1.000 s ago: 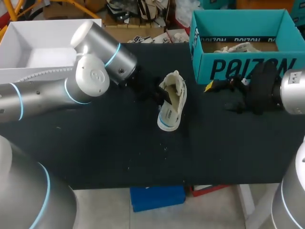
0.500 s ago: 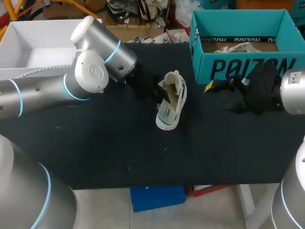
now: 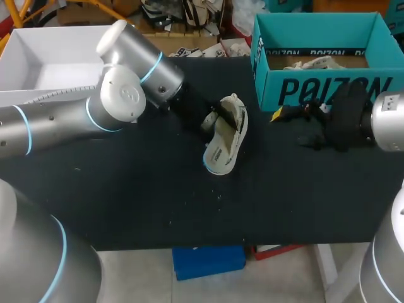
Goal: Take the shoe out of the shoebox, open the shoe tongue, remove and reinsert the insole, then place the shoe into the shoebox
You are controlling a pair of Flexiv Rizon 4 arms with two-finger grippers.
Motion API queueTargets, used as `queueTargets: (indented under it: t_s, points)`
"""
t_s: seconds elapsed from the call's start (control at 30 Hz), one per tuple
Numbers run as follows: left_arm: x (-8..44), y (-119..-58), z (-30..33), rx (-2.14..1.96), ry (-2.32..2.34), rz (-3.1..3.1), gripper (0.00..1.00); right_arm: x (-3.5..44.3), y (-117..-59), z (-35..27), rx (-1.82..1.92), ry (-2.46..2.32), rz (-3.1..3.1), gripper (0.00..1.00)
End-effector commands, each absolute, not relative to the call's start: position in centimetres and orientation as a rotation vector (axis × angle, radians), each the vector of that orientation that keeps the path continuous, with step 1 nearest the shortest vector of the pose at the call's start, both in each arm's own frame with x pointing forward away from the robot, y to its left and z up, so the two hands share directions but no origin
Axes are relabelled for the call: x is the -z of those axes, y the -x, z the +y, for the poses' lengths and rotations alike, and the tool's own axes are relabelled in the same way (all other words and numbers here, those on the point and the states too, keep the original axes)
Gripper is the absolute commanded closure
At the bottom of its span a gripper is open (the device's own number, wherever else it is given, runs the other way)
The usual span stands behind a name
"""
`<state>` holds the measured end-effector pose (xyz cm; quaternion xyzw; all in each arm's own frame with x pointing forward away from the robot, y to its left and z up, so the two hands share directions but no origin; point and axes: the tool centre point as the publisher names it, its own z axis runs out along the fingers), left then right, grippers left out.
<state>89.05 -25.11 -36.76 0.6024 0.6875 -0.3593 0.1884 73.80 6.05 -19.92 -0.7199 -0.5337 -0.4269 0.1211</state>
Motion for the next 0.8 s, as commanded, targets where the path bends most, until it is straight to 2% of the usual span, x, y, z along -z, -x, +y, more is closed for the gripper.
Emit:
queueTargets:
  t_s: [0.03, 0.13, 0.23, 0.43, 0.5, 0.53, 0.8]
  points:
    - [35.6, -87.5, -23.9, 1.009, -1.714, 1.913, 0.27, 19.9, -73.7, 6.0, 1.245, 2.103, -1.558, 0.0]
    - [35.3, -86.6, -23.6, 1.02, -1.735, 1.897, 0.31, 19.9, -73.7, 6.0, 1.245, 2.103, -1.558, 0.0]
    - [35.2, -86.1, -23.3, 1.023, -1.752, 1.891, 0.44, 19.9, -73.7, 6.0, 1.245, 2.103, -1.558, 0.0]
    - [35.2, -84.8, -22.9, 1.037, -1.804, 1.873, 0.53, 19.9, -73.7, 6.0, 1.245, 2.103, -1.558, 0.0]
    - [35.3, -84.4, -22.8, 1.049, -1.843, 1.859, 0.69, 19.9, -73.7, 6.0, 1.245, 2.103, -1.558, 0.0]
    - [35.4, -84.2, -22.8, 1.051, -1.867, 1.849, 1.0, 19.9, -73.7, 6.0, 1.245, 2.103, -1.558, 0.0]
    - [35.6, -83.7, -22.9, 1.089, -1.884, 1.83, 1.0, 19.9, -73.7, 6.0, 1.245, 2.103, -1.558, 0.0]
